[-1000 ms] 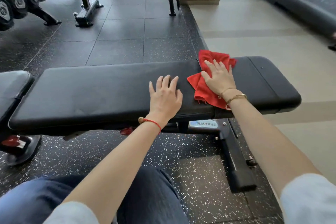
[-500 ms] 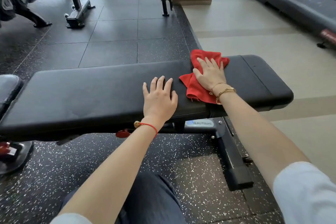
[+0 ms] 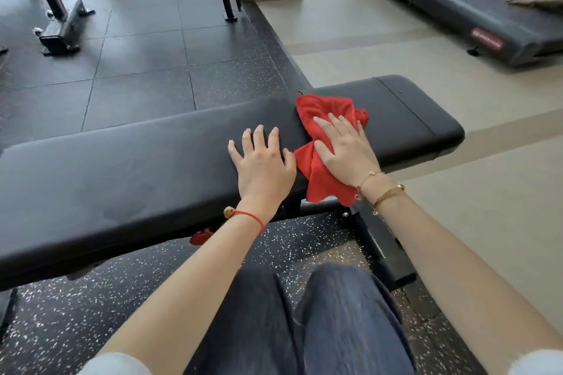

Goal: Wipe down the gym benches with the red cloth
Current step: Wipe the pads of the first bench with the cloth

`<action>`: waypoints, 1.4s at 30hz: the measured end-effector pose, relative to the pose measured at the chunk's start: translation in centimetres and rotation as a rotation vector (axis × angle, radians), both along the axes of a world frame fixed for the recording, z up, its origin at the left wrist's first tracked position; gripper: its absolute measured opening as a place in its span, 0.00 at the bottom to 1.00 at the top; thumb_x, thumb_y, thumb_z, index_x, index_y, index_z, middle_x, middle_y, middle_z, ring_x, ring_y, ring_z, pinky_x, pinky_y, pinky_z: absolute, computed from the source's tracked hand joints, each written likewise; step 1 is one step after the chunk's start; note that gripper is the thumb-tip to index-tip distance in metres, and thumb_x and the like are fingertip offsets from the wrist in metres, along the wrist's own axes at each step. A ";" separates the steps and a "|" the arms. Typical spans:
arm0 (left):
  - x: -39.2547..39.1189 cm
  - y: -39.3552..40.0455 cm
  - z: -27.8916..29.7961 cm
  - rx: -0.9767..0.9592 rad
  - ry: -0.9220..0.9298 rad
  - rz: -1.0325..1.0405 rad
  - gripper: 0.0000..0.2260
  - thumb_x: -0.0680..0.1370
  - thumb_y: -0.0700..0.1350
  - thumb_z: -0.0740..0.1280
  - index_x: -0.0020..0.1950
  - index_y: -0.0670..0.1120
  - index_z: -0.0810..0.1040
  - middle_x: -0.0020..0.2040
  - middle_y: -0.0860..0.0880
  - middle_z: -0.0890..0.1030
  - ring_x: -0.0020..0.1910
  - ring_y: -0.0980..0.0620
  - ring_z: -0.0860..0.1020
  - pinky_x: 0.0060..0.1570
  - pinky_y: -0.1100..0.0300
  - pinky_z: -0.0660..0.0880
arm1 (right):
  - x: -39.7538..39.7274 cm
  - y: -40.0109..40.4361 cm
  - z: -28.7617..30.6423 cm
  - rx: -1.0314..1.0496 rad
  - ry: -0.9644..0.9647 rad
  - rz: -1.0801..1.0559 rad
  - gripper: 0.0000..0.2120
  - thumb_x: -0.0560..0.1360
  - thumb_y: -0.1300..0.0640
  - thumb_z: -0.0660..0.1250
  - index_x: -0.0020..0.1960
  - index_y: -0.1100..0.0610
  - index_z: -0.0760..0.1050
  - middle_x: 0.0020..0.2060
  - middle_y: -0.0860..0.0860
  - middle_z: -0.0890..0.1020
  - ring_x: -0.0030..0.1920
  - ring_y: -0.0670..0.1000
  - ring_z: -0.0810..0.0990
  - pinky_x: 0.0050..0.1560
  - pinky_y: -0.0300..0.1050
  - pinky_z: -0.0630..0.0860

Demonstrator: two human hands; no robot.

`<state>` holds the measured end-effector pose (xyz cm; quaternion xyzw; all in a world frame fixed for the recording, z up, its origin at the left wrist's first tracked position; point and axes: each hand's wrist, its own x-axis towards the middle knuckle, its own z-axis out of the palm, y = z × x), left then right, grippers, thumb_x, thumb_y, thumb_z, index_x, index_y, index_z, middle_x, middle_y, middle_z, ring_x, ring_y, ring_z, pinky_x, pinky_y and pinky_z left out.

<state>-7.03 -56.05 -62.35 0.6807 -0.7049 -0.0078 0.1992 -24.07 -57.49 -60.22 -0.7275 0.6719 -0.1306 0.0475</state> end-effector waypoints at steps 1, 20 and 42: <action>0.0 0.0 0.1 0.009 0.001 -0.002 0.23 0.80 0.53 0.54 0.75 0.49 0.66 0.75 0.44 0.65 0.76 0.43 0.59 0.74 0.36 0.51 | 0.3 -0.5 0.0 0.013 0.002 -0.019 0.25 0.81 0.46 0.54 0.78 0.45 0.56 0.78 0.51 0.57 0.78 0.52 0.52 0.78 0.52 0.41; -4.4 -2.2 0.5 0.043 0.038 0.152 0.20 0.79 0.51 0.56 0.70 0.49 0.69 0.71 0.45 0.67 0.74 0.41 0.60 0.71 0.29 0.50 | -5.2 -5.9 0.4 0.059 -0.099 0.076 0.24 0.82 0.49 0.53 0.77 0.44 0.57 0.78 0.49 0.57 0.78 0.50 0.51 0.78 0.54 0.41; -7.2 -2.0 0.7 0.046 0.136 0.322 0.18 0.82 0.50 0.56 0.72 0.51 0.70 0.76 0.47 0.67 0.77 0.45 0.58 0.75 0.37 0.48 | -12.4 -10.5 0.9 0.047 0.000 0.274 0.25 0.81 0.47 0.53 0.78 0.48 0.57 0.78 0.53 0.57 0.78 0.53 0.52 0.78 0.55 0.41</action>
